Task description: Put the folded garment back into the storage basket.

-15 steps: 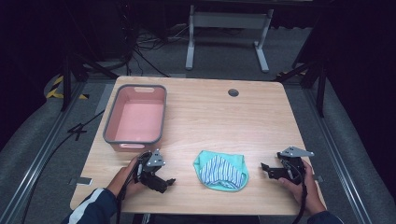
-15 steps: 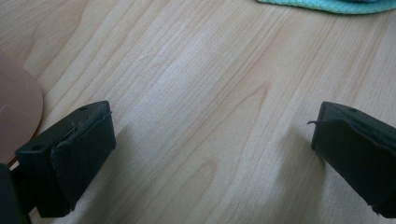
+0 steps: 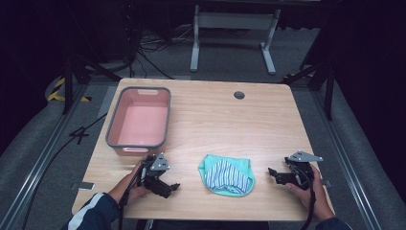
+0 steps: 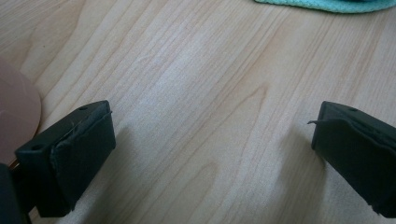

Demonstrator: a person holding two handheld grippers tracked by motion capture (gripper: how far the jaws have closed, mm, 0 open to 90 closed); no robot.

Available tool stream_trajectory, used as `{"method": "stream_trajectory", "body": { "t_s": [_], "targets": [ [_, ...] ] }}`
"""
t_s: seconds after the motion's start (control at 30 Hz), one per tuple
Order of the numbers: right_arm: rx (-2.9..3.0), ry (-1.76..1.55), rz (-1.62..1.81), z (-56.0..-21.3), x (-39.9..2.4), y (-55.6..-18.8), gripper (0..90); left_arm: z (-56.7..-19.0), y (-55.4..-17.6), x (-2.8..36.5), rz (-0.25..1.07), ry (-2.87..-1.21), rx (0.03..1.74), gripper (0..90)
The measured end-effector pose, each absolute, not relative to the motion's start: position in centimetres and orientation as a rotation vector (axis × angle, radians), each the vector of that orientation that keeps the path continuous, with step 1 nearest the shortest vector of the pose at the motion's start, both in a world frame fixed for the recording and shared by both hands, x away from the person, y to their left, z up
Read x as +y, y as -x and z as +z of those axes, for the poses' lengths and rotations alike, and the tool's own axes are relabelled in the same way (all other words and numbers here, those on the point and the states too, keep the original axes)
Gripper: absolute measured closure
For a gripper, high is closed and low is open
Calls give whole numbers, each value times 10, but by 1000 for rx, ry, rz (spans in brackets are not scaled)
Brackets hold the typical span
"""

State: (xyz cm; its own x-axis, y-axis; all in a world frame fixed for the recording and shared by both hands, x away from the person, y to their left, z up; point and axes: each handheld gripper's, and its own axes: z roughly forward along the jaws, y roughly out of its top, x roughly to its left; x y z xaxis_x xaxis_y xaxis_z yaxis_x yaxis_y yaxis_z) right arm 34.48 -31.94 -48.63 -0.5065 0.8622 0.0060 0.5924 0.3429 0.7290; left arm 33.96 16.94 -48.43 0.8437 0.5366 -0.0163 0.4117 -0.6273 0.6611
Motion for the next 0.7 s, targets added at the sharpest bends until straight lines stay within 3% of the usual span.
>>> {"method": "stream_trajectory", "body": {
  "t_s": [0.33,0.43,0.5,0.57,0.7],
  "targets": [
    [2233,-1324,965,-483,-330,-330,218,-481,-346,170,197,-2391,604,6],
    [2231,-1334,975,-482,-331,-328,255,-478,-347,169,196,-2388,598,63],
    [2233,-1327,986,-481,-331,-327,280,-475,-348,166,183,-2381,582,225],
    [2229,-1302,993,-476,-328,-325,307,-471,-349,158,206,-2398,534,199],
    [2237,-1268,1023,-468,-321,-325,335,-463,-353,145,200,-2381,516,239]
  ]
}}
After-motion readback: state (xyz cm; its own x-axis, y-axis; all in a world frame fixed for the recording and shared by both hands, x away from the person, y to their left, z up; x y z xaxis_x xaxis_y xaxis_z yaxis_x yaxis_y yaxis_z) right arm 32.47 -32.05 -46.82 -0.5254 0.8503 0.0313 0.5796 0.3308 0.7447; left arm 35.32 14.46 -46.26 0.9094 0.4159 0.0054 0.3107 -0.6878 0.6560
